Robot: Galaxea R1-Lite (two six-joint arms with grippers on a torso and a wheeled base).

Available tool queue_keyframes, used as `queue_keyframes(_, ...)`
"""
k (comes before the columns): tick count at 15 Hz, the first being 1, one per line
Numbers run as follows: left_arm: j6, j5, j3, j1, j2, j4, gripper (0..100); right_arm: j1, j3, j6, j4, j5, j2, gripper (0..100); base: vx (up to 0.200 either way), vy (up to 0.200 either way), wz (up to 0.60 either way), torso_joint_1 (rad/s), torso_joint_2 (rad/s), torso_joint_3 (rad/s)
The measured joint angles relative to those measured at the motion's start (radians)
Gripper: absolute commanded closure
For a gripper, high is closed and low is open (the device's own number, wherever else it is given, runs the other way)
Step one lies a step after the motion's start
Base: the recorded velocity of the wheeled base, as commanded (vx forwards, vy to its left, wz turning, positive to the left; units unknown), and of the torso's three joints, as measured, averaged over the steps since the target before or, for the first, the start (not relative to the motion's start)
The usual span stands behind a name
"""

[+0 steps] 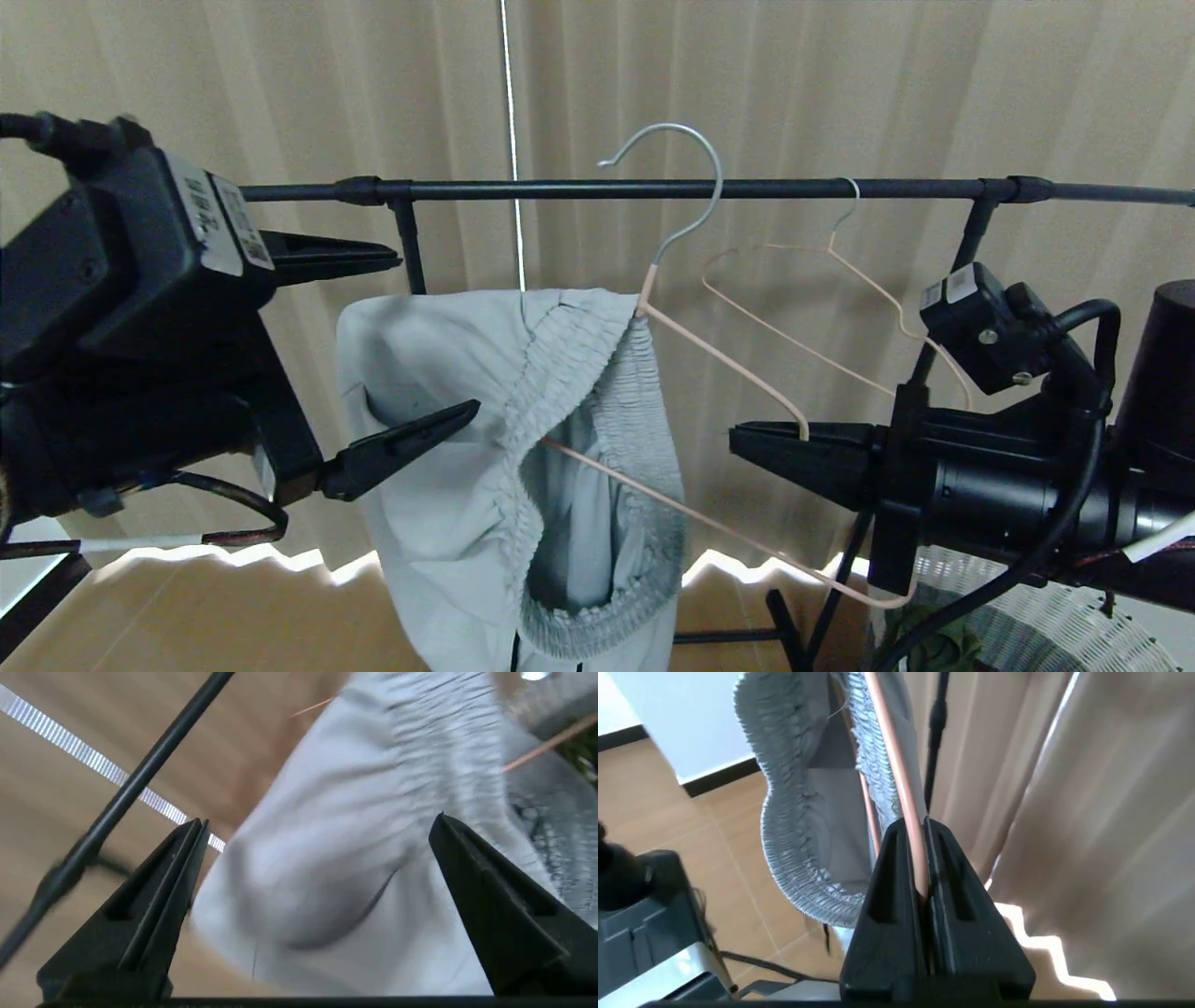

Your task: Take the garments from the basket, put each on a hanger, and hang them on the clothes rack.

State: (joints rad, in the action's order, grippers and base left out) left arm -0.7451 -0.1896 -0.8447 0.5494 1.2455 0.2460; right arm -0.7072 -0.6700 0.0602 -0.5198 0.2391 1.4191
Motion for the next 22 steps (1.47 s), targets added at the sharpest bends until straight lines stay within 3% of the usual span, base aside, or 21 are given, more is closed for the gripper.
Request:
queue_keyframes(8,-0.041,-0.047,-0.064,-0.029,0.135,0.001,0,-0.004,0.021,-0.02,-0.007,0.104,-0.012,100,0.0,0.0,0.0,0.0,0.0,0.0)
queue_keyframes(9,-0.041,-0.048,-0.064,-0.029,0.139,0.001,100,-0.004,0.021,-0.021,-0.007,0.111,-0.013,100,0.0,0.0,0.0,0.0,0.0,0.0)
queue_keyframes(16,-0.032,-0.049,-0.05,-0.031,0.148,0.002,100,-0.006,0.024,-0.021,-0.01,0.114,-0.018,100,0.0,0.0,0.0,0.0,0.0,0.0)
queue_keyframes(20,0.013,-0.046,-0.032,-0.031,0.148,0.003,100,-0.003,0.024,-0.022,-0.009,0.111,-0.022,100,0.0,0.0,0.0,0.0,0.0,0.0)
queue_keyframes(21,0.021,-0.046,-0.03,-0.032,0.148,0.008,100,-0.001,0.023,-0.022,-0.007,0.109,-0.023,0,0.0,0.0,0.0,0.0,0.0,0.0)
queue_keyframes(22,0.025,-0.045,-0.028,-0.035,0.148,0.009,100,0.0,0.02,-0.021,-0.015,0.109,-0.024,0,0.0,0.0,0.0,0.0,0.0,0.0)
